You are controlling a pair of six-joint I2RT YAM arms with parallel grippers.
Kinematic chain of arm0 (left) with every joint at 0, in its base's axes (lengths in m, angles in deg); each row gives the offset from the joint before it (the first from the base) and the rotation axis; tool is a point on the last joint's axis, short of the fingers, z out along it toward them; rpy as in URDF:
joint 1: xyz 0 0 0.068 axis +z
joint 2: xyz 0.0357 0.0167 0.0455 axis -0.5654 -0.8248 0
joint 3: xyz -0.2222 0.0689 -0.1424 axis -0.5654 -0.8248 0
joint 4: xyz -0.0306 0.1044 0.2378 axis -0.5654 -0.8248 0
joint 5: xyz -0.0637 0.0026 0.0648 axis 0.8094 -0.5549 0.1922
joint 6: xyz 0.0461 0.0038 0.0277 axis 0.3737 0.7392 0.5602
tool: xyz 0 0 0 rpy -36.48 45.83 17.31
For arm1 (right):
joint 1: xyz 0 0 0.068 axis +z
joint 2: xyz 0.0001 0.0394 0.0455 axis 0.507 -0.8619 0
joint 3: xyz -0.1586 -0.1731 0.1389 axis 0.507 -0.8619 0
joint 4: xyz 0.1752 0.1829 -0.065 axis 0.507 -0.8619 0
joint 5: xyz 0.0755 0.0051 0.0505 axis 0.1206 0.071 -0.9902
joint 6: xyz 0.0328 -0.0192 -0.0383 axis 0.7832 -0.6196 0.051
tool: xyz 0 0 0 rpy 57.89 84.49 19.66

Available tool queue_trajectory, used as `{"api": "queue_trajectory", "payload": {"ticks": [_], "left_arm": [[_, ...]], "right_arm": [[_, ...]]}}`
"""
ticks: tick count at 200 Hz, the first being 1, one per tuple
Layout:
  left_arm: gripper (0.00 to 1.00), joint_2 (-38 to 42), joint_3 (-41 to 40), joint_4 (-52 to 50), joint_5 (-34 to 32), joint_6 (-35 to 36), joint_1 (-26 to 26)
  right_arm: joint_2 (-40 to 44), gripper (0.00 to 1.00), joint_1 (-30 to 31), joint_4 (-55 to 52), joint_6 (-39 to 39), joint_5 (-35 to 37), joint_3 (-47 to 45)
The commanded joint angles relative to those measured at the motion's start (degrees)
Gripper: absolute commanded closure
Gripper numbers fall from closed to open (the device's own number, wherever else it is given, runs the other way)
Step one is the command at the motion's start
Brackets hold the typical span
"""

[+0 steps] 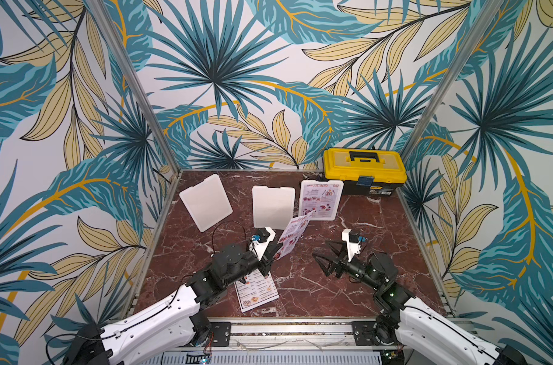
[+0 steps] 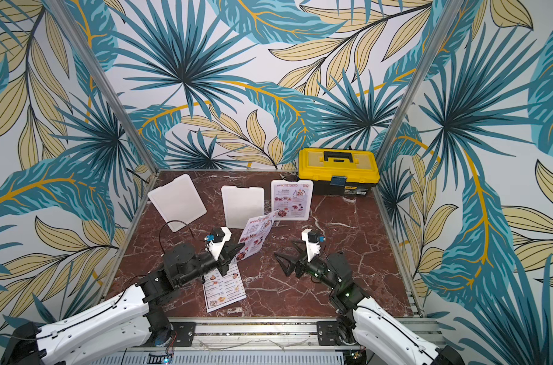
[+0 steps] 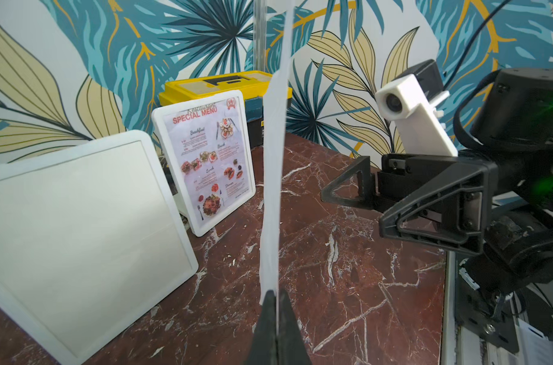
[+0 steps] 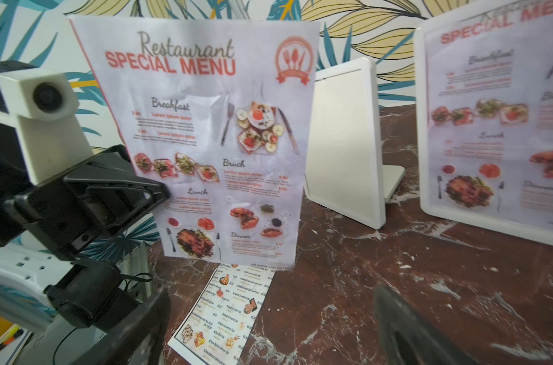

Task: Insert the menus into the narrow rack
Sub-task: Pick up the menu from the center of the board.

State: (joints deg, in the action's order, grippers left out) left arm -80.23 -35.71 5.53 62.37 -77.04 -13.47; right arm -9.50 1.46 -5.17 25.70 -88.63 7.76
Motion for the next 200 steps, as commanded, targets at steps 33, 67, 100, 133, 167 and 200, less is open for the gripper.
{"api": "queue_trajectory", "payload": {"ticks": [33,67,100,133,167,200], "left_arm": [[1.0,3.07,0.33,1.08,5.42,4.06,0.26],[1.0,4.16,-0.21,1.09,9.06,2.61,0.26],[1.0,4.18,-1.03,1.08,10.46,1.35,0.26],[1.0,4.35,-2.18,1.26,7.78,1.04,0.26],[1.0,4.51,-2.24,1.34,7.08,0.85,0.25],[1.0,5.11,-2.63,1.34,5.72,0.26,0.35]], "right_arm": [[-12.27,0.0,0.06,13.91,-2.93,-3.59,1.23],[-18.17,0.01,0.05,21.12,-3.82,-10.22,3.33],[-21.51,0.08,0.06,26.44,-3.99,-15.81,5.31],[-21.4,0.26,0.02,26.93,-4.33,-18.34,5.53],[-18.59,0.5,0.01,26.82,-4.77,-17.36,3.32],[-16.92,0.71,0.05,26.28,-4.41,-18.46,2.88]]}}
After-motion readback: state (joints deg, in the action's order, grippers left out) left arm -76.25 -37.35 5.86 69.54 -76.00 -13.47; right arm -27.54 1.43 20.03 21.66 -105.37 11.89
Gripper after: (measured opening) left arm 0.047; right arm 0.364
